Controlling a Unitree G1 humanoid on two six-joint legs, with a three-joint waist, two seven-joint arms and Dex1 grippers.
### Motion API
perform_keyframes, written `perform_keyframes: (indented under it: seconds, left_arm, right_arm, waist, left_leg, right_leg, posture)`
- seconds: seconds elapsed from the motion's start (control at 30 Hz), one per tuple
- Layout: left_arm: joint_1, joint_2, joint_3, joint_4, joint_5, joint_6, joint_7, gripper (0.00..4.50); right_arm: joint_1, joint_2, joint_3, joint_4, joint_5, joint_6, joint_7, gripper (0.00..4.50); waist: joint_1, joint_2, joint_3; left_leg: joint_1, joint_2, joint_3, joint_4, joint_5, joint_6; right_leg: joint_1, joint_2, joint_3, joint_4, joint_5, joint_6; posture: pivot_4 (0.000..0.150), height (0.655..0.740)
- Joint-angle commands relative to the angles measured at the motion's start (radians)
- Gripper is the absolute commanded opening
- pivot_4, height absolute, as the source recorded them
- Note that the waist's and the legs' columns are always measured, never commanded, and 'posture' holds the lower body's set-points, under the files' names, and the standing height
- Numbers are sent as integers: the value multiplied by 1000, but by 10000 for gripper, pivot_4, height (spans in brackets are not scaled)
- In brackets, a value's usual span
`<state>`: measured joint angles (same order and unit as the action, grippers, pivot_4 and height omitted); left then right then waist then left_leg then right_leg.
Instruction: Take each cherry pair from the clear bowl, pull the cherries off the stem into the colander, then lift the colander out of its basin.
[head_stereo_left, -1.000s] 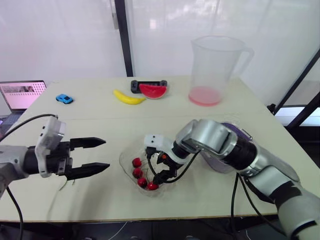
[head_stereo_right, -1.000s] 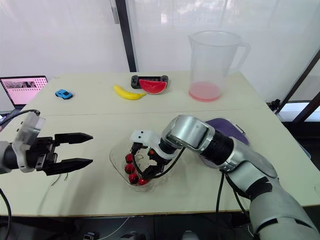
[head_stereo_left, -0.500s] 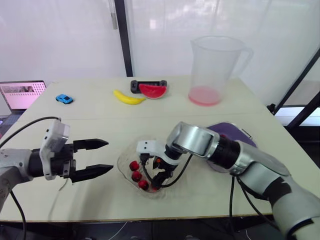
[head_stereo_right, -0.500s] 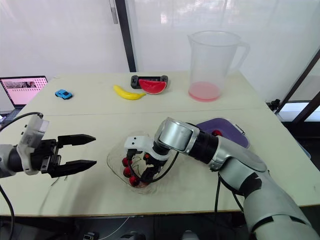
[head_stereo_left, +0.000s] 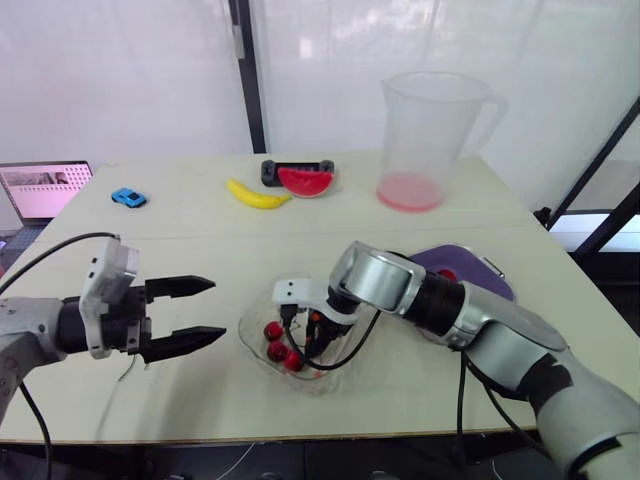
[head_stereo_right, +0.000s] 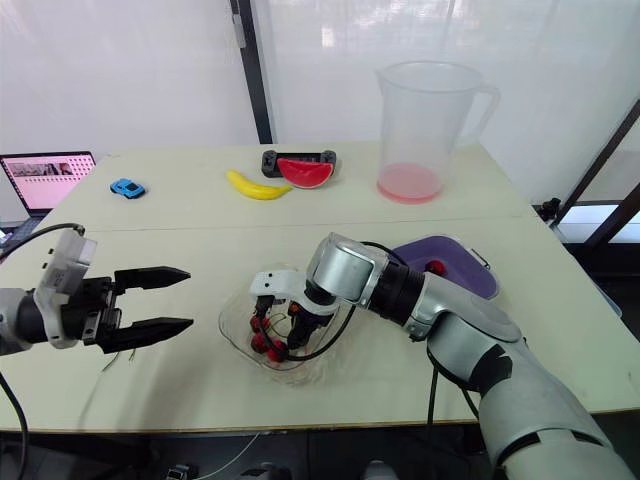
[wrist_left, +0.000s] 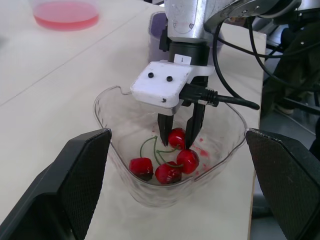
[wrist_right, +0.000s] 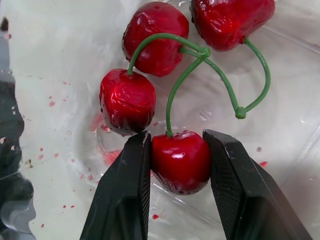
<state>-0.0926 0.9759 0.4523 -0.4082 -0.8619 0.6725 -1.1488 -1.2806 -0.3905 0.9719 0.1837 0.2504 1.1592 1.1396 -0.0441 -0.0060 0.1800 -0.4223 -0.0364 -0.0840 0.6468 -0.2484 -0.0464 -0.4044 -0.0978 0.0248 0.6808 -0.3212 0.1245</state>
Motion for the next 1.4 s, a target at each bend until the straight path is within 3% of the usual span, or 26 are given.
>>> perform_keyframes:
  seconds: [0.03,0.37,0.5,0.63,0.73,0.93,1.1,1.4]
  left_arm:
    - [-19,1,7,-4,-2,-20,7,45000]
    - [-138,-33,-10,72,-11,-17,83,45000]
    - [-205,-53,-23,110,-46,18,112,45000]
    - [-292,-49,-70,163,-32,38,128,45000]
    - [-388,-52,-109,216,-26,56,133,45000]
    - [-561,-87,-205,309,-1,76,119,45000]
    - [-634,-145,-285,326,31,77,111,45000]
    - [-664,-245,-368,257,64,92,160,45000]
  right_arm:
    - [-34,-3,-48,-38,-9,6,18,16846]
    - [-38,-159,-259,-243,93,85,83,16846]
    - [31,-186,-526,-312,163,104,7,16846]
    - [160,-128,-820,-392,195,-58,-140,16846]
    - [222,-107,-925,-459,217,-114,-208,16846]
    - [353,-267,-763,-583,9,-360,-251,16846]
    - [365,-326,-636,-681,-74,-281,-287,16846]
    - [322,-338,-562,-732,-141,-214,-329,16846]
  waist:
    - [0,0,0]
    - [0,0,0]
    - [3,0,0]
    - [4,-1,-1]
    - [7,-1,0]
    - [1,-1,0]
    - [-5,-1,0]
    - [5,-2,0]
  left_leg:
    - [0,0,0,0,0,0]
    - [-2,0,-1,1,0,0]
    - [-3,0,-1,1,0,0]
    - [-3,-1,0,1,0,0]
    - [-3,-1,0,1,0,-1]
    - [-3,-1,0,2,0,-1]
    - [-3,-1,1,1,1,-1]
    - [-3,-1,0,3,1,-1]
  right_leg:
    - [0,0,0,0,0,0]
    - [-1,0,0,0,0,0]
    - [-2,0,-1,0,0,0]
    - [-2,0,0,0,0,0]
    - [-1,0,-1,1,0,0]
    - [-1,0,-1,1,0,0]
    - [-2,1,0,1,0,0]
    - [-1,0,0,1,0,0]
  posture:
    - [1500,7400]
    - [1500,7400]
    - [1500,7400]
    - [1500,7400]
    - [1500,7400]
    - [1500,7400]
    - [1500,7400]
    - [1500,7400]
